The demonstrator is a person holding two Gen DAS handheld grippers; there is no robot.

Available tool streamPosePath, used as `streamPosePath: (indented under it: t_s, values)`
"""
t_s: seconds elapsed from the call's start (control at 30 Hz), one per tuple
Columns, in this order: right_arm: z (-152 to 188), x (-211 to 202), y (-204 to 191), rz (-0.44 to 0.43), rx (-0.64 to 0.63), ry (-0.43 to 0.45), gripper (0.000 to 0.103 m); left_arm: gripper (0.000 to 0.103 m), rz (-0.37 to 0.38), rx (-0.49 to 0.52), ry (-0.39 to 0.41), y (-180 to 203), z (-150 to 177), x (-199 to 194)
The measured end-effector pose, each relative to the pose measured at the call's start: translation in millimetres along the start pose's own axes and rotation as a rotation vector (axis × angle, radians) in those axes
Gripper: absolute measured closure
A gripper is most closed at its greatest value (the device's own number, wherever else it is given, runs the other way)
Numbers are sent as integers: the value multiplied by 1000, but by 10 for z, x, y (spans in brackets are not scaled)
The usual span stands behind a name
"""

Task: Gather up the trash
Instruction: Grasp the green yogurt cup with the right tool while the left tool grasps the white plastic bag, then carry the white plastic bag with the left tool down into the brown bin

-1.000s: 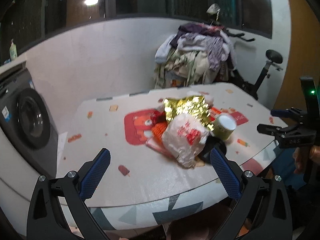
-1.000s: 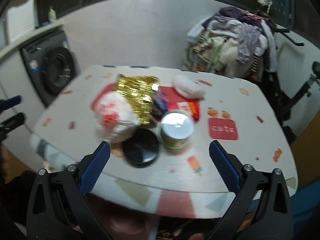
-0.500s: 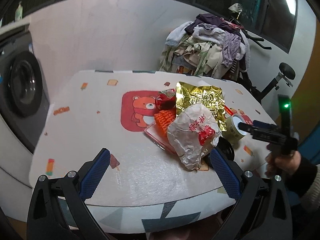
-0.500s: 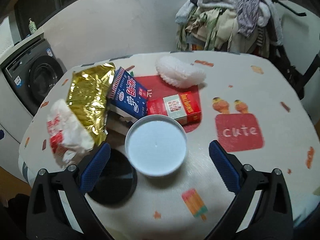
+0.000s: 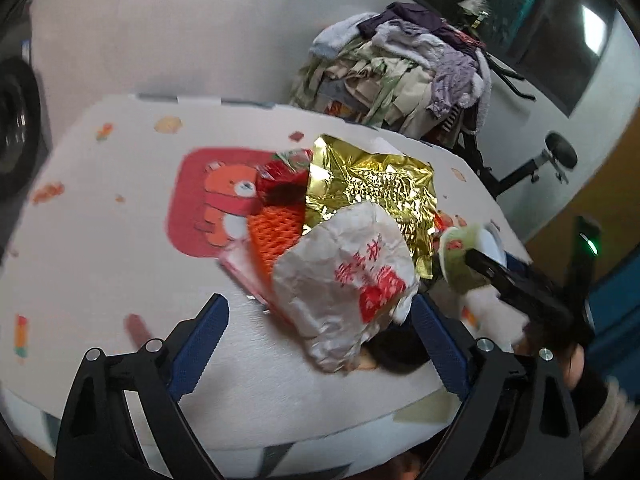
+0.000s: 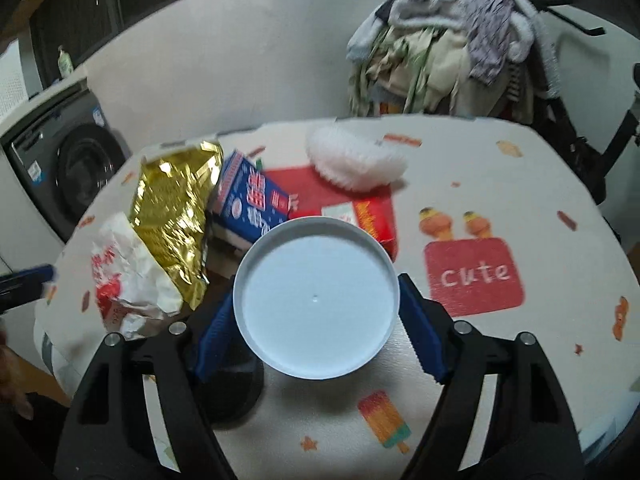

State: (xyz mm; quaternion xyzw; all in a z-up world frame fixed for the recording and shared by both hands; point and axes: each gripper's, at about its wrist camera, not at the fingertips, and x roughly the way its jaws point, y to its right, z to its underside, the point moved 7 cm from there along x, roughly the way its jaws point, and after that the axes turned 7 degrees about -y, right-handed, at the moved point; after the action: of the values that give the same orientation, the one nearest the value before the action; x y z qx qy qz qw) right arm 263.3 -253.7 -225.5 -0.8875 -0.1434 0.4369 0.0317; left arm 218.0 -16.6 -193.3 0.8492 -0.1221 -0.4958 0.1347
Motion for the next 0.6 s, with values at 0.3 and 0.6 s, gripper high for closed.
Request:
streamPosePath:
  t_s: [0.3,0.6]
  values:
    - [262,-347,44,-6,30,25,27,44,141,-276,-107,-114,-156,531]
    - [391,-595,-38,-21,34,38,27,59,140,-164,-66,-4,-80,156]
